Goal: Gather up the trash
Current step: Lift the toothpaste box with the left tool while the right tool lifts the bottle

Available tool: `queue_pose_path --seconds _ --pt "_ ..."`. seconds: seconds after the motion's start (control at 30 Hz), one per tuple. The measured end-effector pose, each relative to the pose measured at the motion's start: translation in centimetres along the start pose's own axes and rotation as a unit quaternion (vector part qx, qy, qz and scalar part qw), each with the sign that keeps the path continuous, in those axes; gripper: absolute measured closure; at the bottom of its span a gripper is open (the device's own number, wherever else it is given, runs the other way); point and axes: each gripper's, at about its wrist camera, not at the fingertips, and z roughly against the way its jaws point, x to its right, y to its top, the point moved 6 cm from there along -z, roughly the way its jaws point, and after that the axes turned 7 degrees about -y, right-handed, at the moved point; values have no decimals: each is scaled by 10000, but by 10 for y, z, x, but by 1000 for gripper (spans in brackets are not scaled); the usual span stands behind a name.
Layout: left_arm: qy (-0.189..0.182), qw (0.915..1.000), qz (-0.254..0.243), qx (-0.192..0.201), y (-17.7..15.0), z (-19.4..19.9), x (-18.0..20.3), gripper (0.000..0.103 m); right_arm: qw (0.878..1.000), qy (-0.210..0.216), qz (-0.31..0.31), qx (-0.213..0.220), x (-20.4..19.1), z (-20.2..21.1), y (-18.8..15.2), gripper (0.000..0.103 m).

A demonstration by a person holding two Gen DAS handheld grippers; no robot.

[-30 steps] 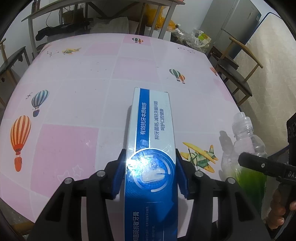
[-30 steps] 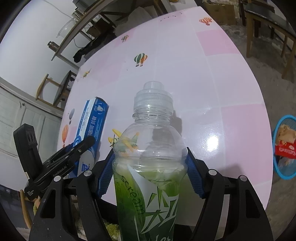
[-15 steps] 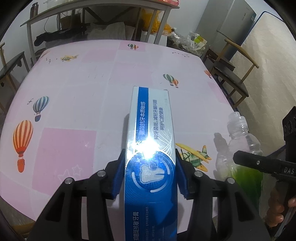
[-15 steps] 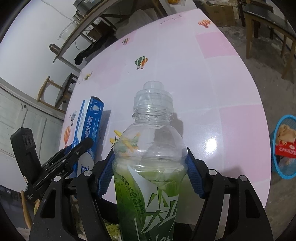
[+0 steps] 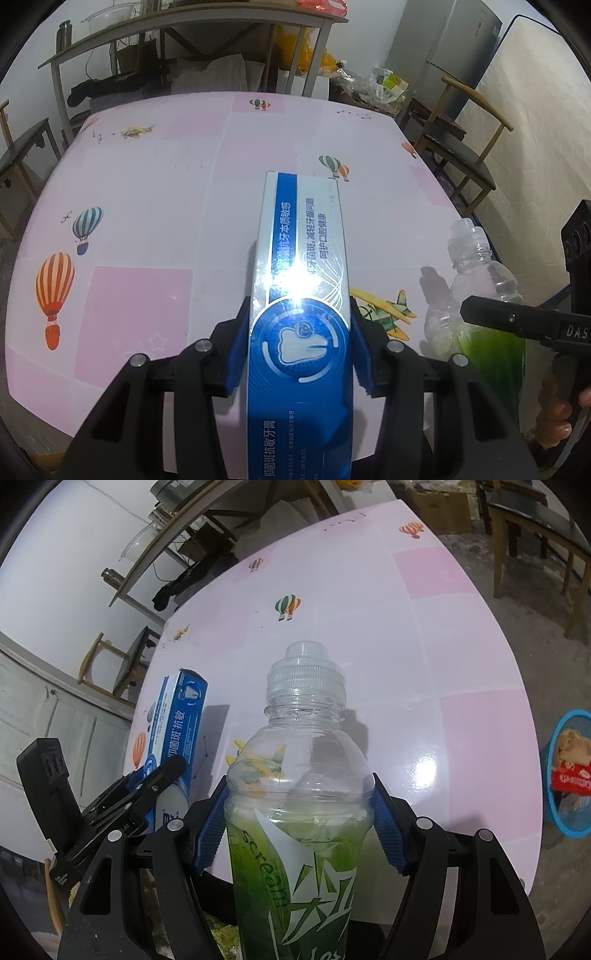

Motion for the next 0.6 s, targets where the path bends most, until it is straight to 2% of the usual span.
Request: queue_pose_path --seconds 0.6 --pt "-10 9998 -97 193 2 13 7 57 9999 99 60 44 3 8 -1 36"
